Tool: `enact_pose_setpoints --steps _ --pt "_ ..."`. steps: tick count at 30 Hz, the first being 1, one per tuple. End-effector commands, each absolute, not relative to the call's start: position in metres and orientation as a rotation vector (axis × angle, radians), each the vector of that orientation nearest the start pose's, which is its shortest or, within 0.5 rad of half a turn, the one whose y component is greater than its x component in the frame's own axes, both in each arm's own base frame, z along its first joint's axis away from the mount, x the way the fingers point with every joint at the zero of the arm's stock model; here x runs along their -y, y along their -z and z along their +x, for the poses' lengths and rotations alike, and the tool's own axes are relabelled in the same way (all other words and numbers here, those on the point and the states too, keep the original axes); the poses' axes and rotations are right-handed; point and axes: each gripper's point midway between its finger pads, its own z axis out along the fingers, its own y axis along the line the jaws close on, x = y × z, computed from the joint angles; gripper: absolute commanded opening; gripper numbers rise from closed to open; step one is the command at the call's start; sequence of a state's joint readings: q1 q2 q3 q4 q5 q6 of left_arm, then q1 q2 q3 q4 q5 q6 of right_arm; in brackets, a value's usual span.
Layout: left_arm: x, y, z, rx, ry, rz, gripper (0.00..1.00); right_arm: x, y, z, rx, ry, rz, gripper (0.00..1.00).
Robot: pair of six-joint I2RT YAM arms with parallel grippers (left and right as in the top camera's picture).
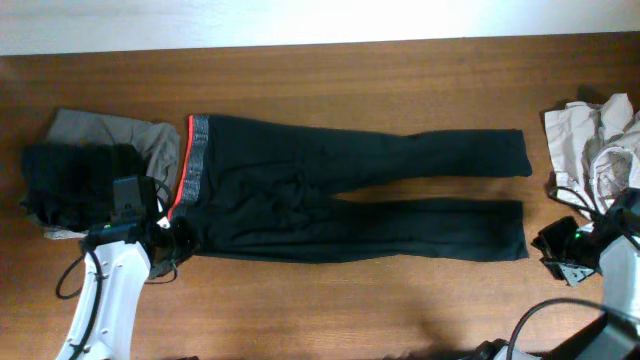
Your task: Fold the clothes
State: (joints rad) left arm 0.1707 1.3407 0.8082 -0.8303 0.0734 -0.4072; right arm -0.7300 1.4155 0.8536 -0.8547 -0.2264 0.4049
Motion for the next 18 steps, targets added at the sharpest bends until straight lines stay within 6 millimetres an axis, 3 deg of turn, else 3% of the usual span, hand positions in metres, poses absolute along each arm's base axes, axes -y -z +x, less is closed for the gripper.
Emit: enact_pose_setpoints --steps 1,6,13,15,18 --pt "-0.033 -0.065 0.256 -2.802 0.118 -0.786 0.11 0.131 -0.029 0.213 -2.531 -0.373 1.585 0.45" --pt "-0.033 -0.065 0.256 -2.802 0.118 -0.786 0.11 0.128 -0.003 0.220 -2.539 -0.448 1.596 0.51" --pt "-0.033 -0.065 0.256 -2.802 0.118 -0.786 0.11 0.125 0.025 0.223 -2.570 -0.506 1.638 0.51" --pt "-0.033 -0.065 0.256 -2.802 0.118 -0.786 0.11 0.125 0.032 0.223 -2.577 -0.512 1.647 0.44" --pt "-0.033 -0.065 0.256 -2.802 0.118 -0.786 0.11 0.122 0.035 0.223 -2.584 -0.539 1.648 0.24"
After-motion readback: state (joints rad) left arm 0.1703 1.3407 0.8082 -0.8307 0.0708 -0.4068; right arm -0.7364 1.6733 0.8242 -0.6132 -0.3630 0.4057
